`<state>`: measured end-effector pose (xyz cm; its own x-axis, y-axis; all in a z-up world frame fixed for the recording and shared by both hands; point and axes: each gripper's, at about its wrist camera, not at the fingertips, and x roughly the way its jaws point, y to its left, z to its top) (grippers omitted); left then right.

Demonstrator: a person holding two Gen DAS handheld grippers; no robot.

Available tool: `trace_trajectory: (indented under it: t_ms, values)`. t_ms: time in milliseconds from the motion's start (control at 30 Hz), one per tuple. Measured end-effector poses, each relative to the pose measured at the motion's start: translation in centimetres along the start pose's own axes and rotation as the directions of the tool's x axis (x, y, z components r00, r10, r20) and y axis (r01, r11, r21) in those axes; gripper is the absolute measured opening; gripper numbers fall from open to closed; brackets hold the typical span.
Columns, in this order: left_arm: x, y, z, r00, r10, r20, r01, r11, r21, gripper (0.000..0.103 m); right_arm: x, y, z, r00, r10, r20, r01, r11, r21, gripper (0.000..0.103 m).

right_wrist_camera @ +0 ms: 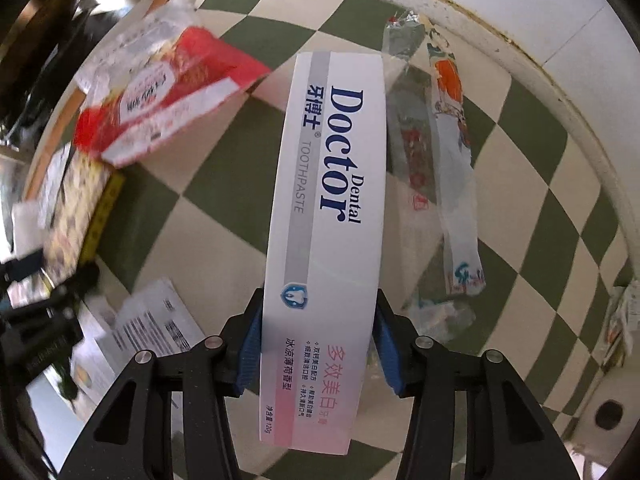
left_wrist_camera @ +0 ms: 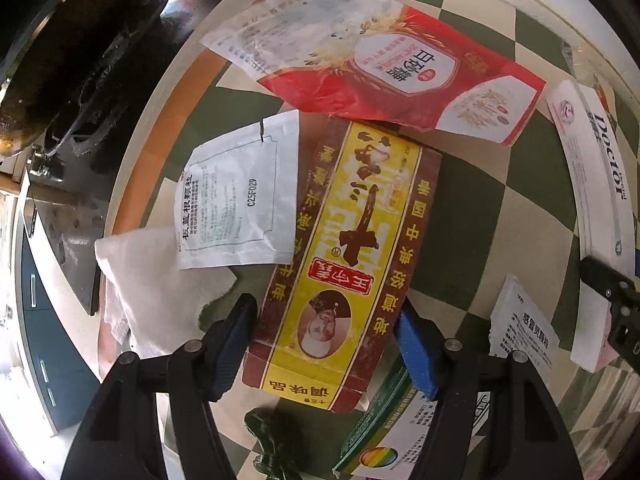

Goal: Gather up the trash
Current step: 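Grasp the yellow seasoning box with left tool while right tool grasps the Dental Doctor toothpaste box, then carry both held boxes down toward the white trash bin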

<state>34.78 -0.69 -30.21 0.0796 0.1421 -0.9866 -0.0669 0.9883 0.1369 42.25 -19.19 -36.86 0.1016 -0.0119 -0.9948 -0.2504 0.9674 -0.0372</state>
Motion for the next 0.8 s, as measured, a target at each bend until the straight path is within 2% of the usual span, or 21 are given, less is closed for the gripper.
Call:
trace_trajectory:
  t_ms: [200,367,800]
  values:
    - [0.7,-0.2,0.1,1.000,-0.014,-0.003,0.014,1.000,0.007,0.064,0.6,0.8,0.1,1.000,-0.003,-0.010,0.003,1.000,0.001,0.049]
    - [-0.9,-1.0,0.3,1.000,0.001,0.020,-0.001,1.000,0.019,0.061,1.5,2.0,-0.1,1.000,0.004,0.007,-0.004,1.000,-0.003,0.048]
    - [-9.2,-2.0,-3.3,0.988,-0.046,0.146,0.042,0.999,0.033,0.056,-5.3,0.3,-3.3,0.992,0.071,0.109,-0.072,0.997,0.002,0.048]
